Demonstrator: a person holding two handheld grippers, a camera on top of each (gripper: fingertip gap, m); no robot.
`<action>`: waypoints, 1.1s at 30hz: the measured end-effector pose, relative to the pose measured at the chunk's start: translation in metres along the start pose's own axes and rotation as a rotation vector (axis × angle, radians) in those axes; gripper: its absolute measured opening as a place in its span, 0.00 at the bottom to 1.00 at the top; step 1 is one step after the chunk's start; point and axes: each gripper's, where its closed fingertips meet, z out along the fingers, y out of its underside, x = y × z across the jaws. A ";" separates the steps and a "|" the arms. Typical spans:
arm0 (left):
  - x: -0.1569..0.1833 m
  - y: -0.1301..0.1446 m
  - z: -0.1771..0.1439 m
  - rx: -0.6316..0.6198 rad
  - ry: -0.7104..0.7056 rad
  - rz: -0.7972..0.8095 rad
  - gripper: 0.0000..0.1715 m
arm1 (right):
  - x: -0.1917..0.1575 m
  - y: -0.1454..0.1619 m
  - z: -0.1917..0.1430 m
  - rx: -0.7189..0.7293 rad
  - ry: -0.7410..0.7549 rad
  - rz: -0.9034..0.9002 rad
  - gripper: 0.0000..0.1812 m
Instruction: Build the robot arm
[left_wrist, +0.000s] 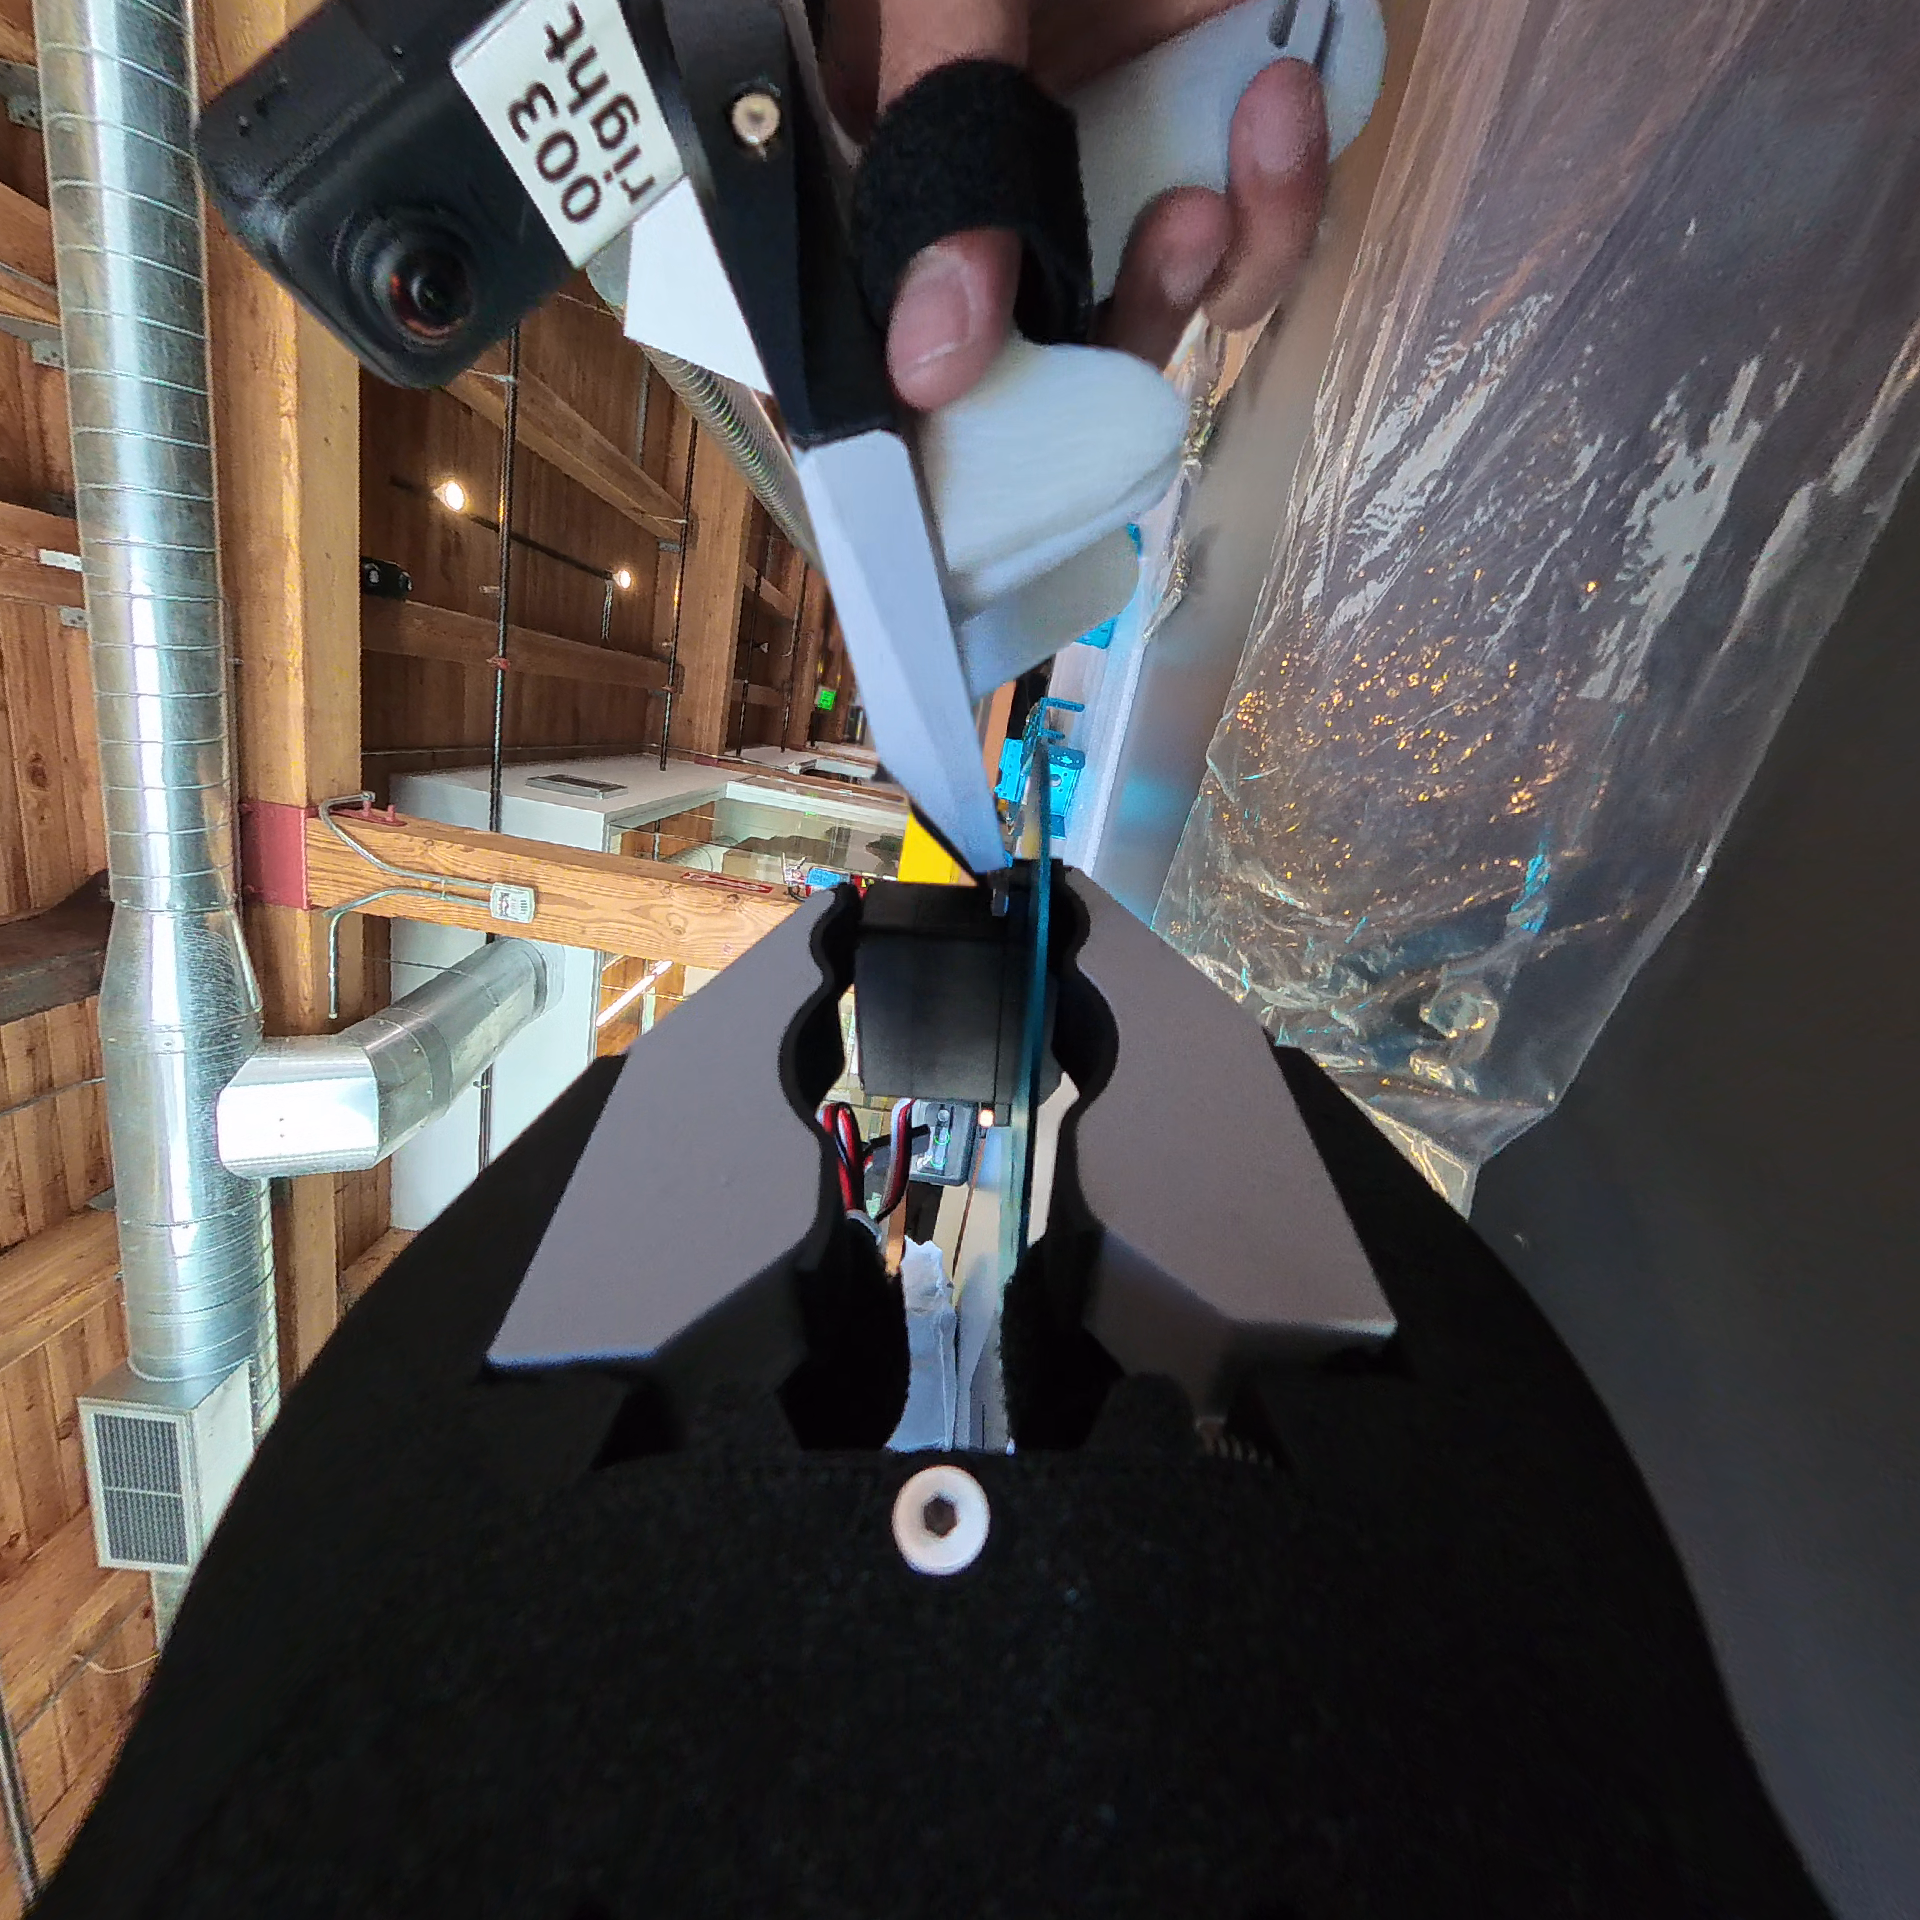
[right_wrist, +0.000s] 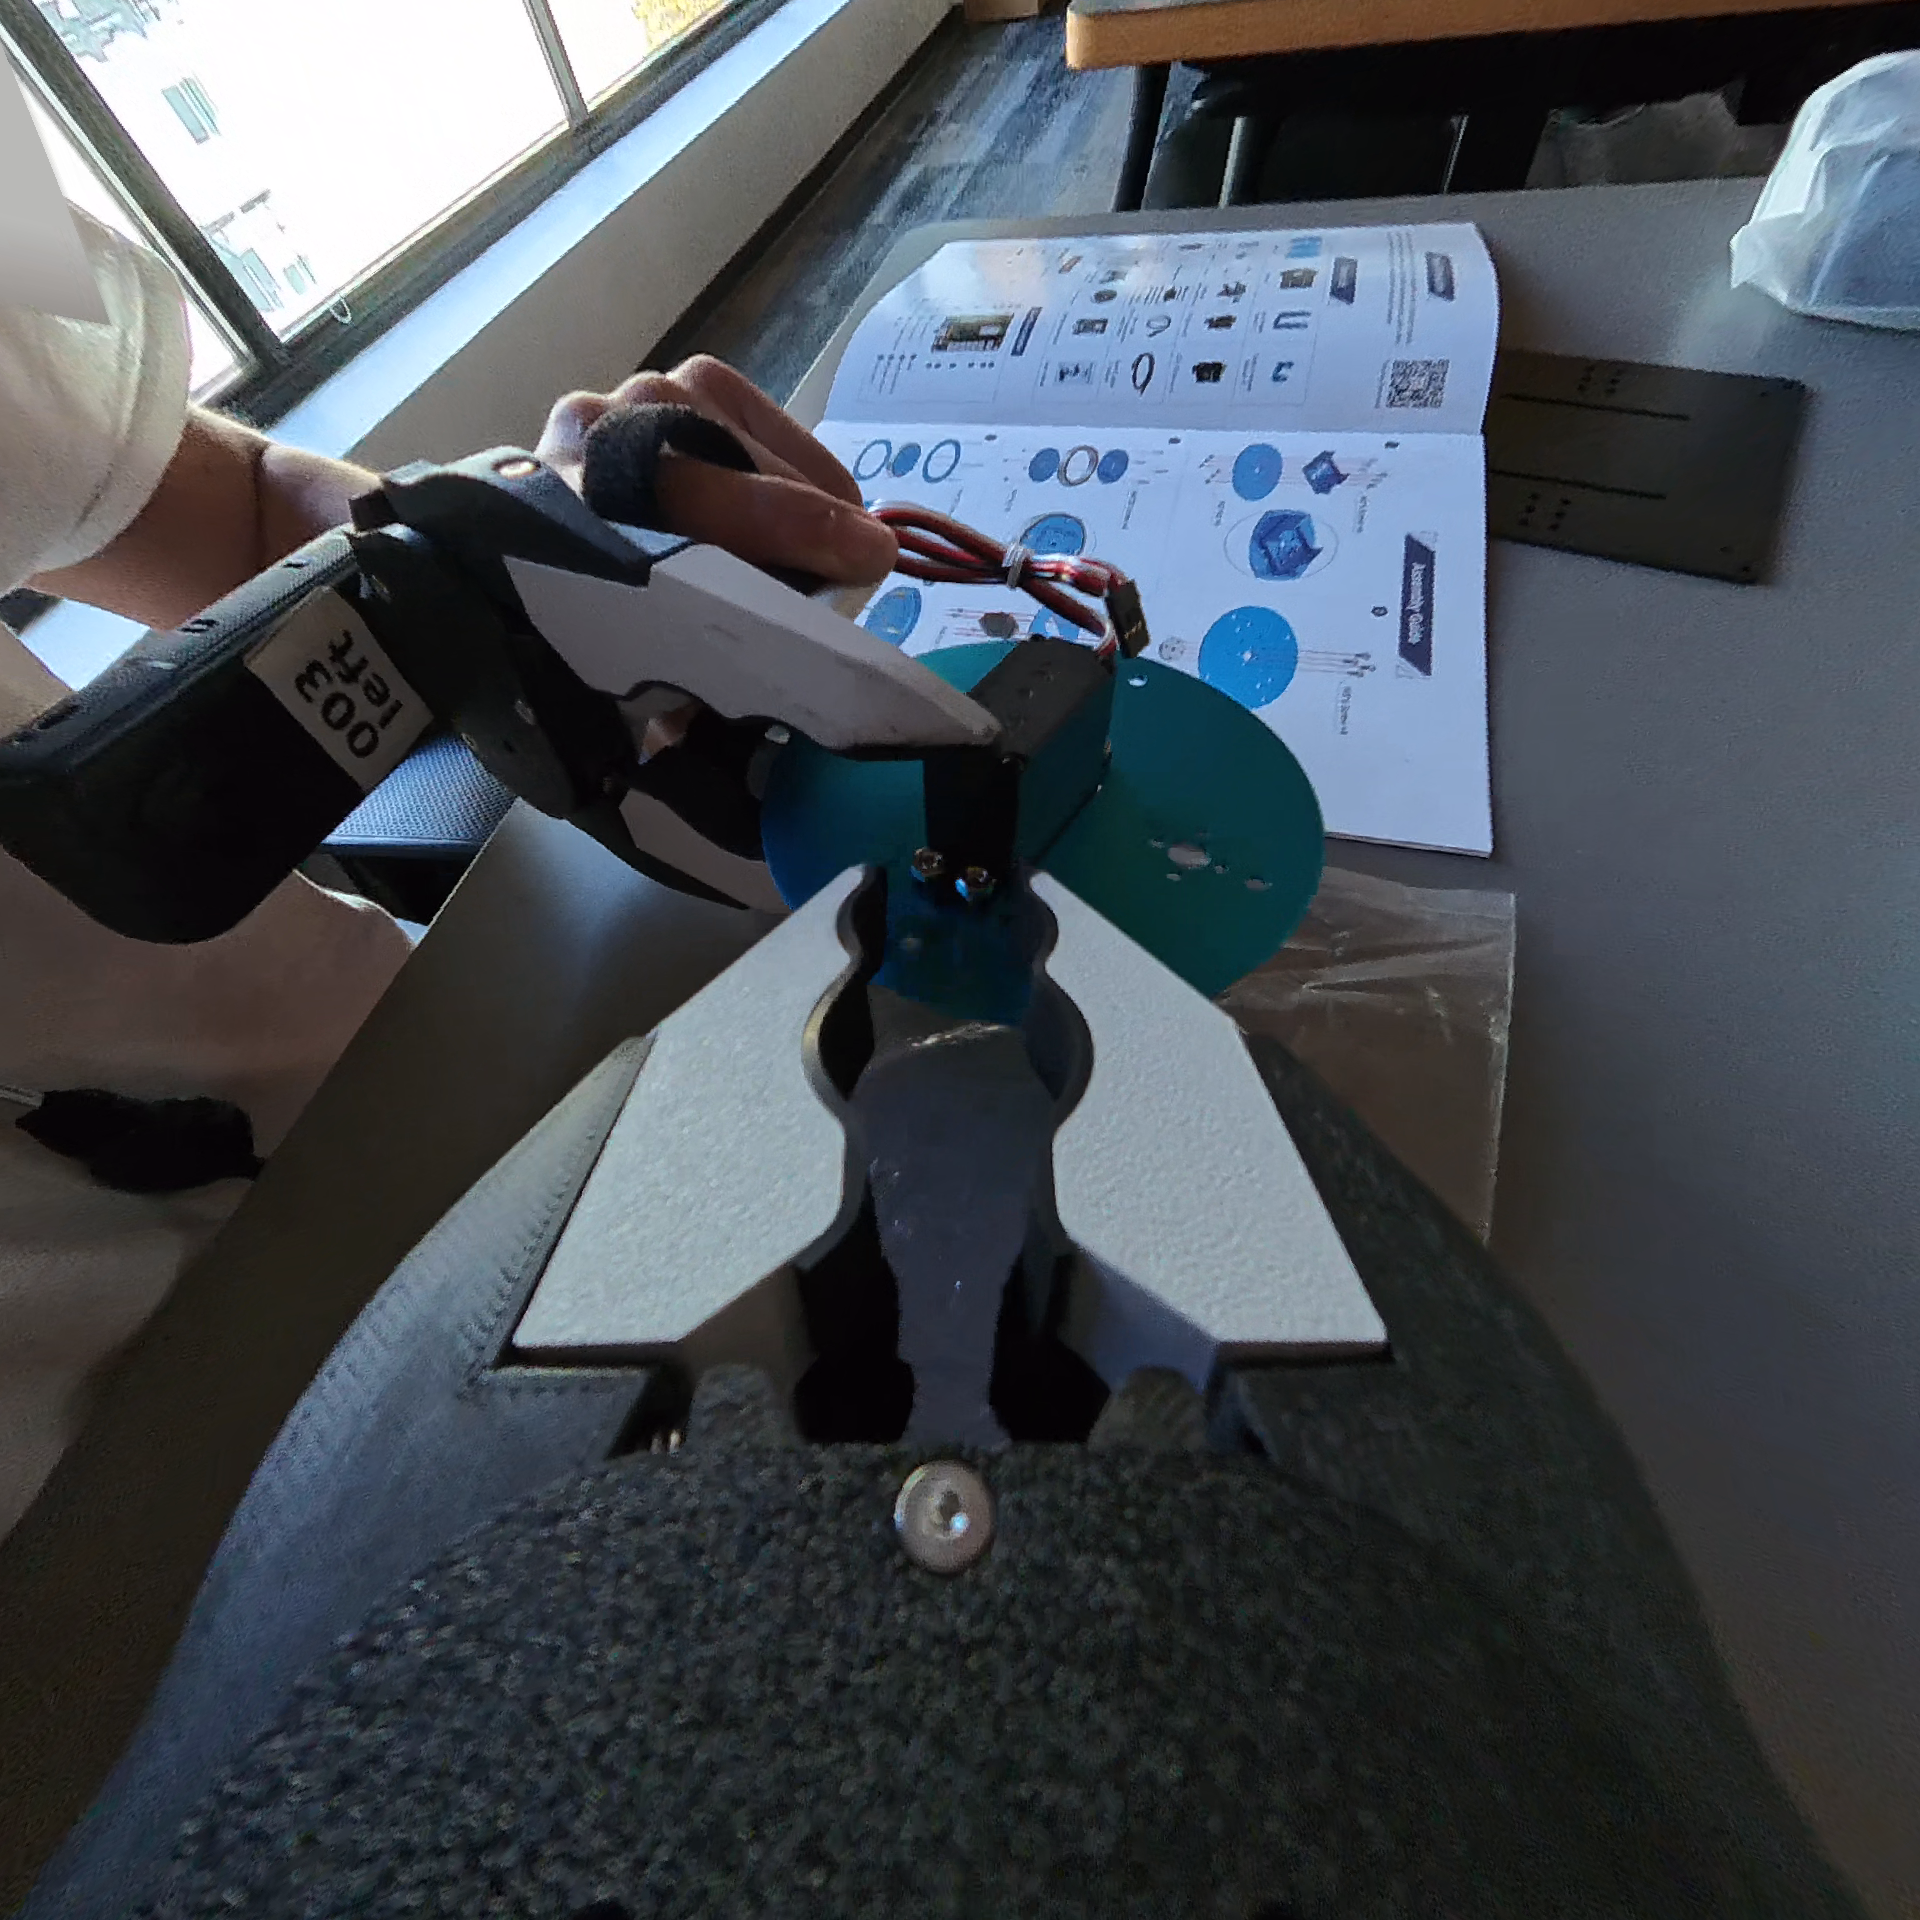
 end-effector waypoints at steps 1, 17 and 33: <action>0.001 0.001 0.000 -0.003 0.002 0.000 0.21 | -0.002 0.000 0.000 0.003 -0.004 0.003 0.14; -0.001 0.017 0.002 -0.056 0.014 -0.025 0.21 | -0.016 -0.004 -0.009 0.042 -0.056 -0.040 0.15; -0.006 0.018 0.002 -0.065 0.011 -0.060 0.20 | -0.004 -0.008 0.002 0.083 0.012 -0.027 0.36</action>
